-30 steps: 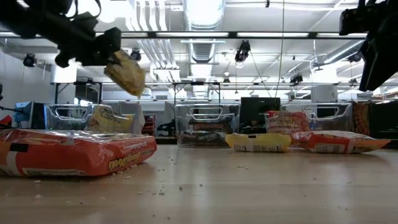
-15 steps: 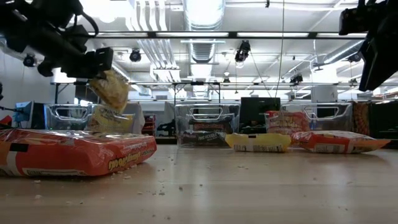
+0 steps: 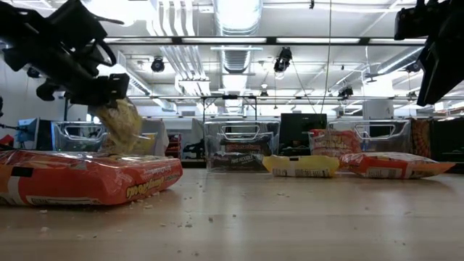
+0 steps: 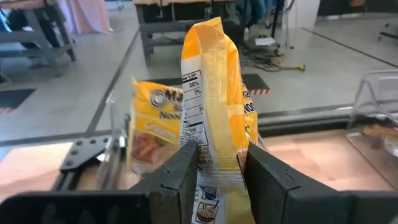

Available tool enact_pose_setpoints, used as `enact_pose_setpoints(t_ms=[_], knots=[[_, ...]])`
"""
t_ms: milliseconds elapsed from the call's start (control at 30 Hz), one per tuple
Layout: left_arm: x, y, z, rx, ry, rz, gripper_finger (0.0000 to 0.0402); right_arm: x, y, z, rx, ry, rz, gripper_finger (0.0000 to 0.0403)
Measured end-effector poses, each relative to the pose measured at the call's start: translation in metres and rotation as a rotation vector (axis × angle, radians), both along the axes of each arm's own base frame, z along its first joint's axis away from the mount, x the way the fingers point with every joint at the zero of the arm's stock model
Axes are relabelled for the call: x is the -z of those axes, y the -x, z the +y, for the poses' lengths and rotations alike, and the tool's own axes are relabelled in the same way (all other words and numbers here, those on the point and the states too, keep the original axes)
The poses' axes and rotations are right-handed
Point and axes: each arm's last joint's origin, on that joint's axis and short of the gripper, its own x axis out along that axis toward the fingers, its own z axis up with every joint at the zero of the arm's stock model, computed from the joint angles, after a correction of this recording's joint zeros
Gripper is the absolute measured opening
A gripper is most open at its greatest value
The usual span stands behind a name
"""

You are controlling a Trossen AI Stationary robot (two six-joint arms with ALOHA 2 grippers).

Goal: Sort Maruchan noodles
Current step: Put the yellow noodle pack into the left transparent bin

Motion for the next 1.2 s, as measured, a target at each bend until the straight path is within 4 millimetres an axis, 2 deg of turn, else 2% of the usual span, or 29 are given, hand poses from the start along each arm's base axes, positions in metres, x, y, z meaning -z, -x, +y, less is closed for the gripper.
enact_pose_setpoints(t_ms=[267,600,867,1200], knots=[[0.009,-0.008,-0.001,0.095,0.128,-0.06,0.0096,0.0,-0.001,0.001,0.0,-0.008,-0.013,0.0274],[0.006,-0.032,0.004,0.114,0.091,-0.22,0.0096,0.0,-0.001,0.001,-0.001,-0.008,-0.014,0.0274],[0.015,-0.035,0.015,0.003,0.013,-0.059,0.0096,0.0,-0.001,0.001,-0.001,-0.01,-0.016,0.0274],[0.008,-0.034,0.032,0.025,-0.02,0.043,0.0096,0.0,-0.002,0.001,0.0,-0.012,-0.019,0.0274]])
